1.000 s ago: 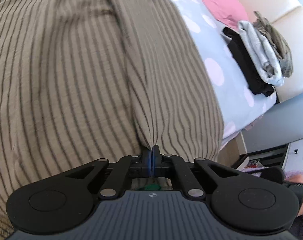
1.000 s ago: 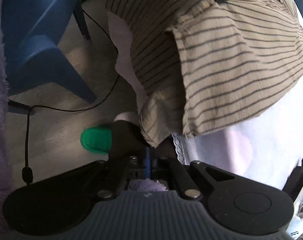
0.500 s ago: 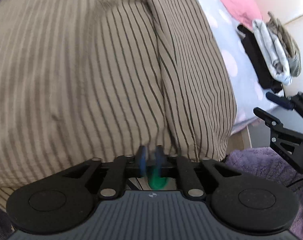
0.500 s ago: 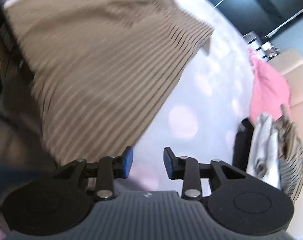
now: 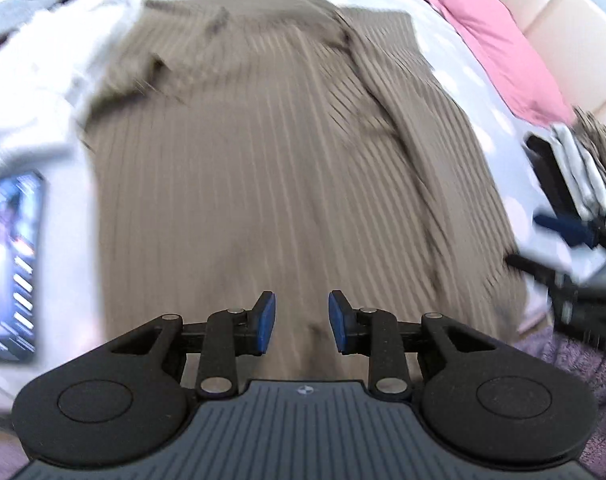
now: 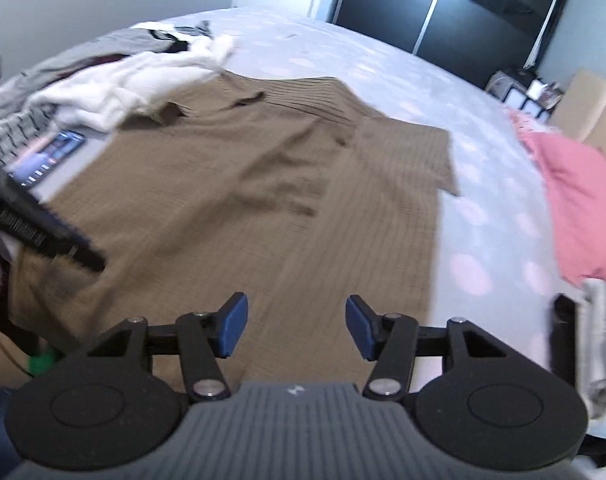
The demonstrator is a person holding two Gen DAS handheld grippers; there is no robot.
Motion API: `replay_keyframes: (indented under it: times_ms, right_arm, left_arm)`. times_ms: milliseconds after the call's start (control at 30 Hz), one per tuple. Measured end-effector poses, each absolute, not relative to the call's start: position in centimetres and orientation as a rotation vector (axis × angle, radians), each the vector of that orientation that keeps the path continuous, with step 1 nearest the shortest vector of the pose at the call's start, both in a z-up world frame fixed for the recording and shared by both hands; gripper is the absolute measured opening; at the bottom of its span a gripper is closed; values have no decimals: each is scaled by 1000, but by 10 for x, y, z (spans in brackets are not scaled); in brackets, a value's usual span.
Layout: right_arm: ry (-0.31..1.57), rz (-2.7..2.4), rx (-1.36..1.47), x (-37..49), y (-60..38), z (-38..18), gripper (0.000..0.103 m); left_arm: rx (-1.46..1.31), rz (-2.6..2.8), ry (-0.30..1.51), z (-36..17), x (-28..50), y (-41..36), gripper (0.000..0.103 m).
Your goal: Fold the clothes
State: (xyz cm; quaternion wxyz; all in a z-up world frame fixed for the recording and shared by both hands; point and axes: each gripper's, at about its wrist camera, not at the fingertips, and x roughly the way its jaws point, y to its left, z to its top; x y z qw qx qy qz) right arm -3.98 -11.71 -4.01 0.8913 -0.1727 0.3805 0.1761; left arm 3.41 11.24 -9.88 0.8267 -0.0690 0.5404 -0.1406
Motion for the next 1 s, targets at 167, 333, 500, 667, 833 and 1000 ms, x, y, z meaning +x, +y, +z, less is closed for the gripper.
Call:
replay_keyframes:
  times_ms: [167, 333, 500, 667, 833, 1000]
  right_arm:
    - [832, 454, -252, -31, -69, -51, 57]
    - [897, 527, -108, -44, -19, -62, 42]
    - [995, 620, -99, -56, 35, -85, 42]
    - [1120, 698, -107, -61, 81, -114, 42]
    - [1216, 715, -112, -55, 108, -140, 42]
    - [1237, 722, -160, -51, 131, -155, 42]
  left_arm:
    - [-79, -265, 1105, -69, 74, 163, 26]
    - [-17, -278, 1093, -62, 117, 190, 26]
    - [-17, -255, 1073, -71, 158, 211, 40]
    - [-72, -241, 1057, -81, 192, 226, 40]
    - [-140, -210, 1073, -99, 223, 239, 41]
    - [-193, -169, 1073, -115, 247, 244, 44]
